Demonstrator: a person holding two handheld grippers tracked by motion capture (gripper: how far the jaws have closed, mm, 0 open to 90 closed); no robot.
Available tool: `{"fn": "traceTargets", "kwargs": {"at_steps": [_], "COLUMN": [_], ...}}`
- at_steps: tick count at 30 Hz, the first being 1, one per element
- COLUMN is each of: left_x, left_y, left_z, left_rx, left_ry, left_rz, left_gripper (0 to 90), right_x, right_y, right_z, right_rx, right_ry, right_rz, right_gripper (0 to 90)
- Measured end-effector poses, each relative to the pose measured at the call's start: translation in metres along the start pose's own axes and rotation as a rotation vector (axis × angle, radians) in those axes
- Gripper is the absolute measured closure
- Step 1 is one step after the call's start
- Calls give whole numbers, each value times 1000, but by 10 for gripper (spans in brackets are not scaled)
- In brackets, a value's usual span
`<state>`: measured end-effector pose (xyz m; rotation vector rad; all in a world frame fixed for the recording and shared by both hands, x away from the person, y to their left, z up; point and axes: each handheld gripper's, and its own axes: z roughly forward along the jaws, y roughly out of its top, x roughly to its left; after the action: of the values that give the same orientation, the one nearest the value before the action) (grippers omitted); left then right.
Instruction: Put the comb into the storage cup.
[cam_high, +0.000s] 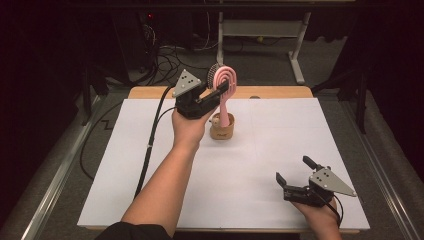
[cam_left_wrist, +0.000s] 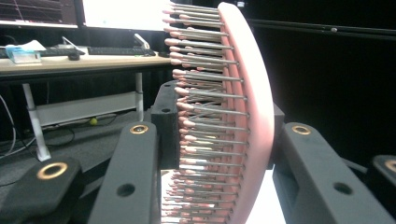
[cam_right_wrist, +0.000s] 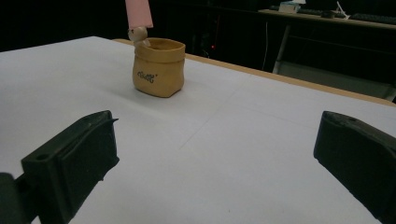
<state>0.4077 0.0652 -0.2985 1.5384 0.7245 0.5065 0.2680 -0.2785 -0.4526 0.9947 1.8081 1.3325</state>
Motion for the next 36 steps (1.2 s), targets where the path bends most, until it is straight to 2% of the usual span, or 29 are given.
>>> {"fn": "traceTargets", "kwargs": {"at_steps": [12, 19, 21, 36], "left_x": [-1, 2, 2, 6], "left_y": [8, 2, 1, -12], "left_z": [17, 26, 27, 37], "left_rx": [1, 1, -3, 21], "left_ry": [18, 52, 44, 72], "left_rz": [22, 3, 0, -3], "left_gripper": [638, 638, 638, 638], "right_x": [-2, -2, -2, -2], "right_y": [0, 1, 0, 1], "right_z": [-2, -3, -3, -5], "right_rx": [-11, -15, -14, -17], "right_ry": [2, 1, 1, 0], "right_rz": [14, 18, 18, 24], "right_gripper": [2, 2, 2, 2]}}
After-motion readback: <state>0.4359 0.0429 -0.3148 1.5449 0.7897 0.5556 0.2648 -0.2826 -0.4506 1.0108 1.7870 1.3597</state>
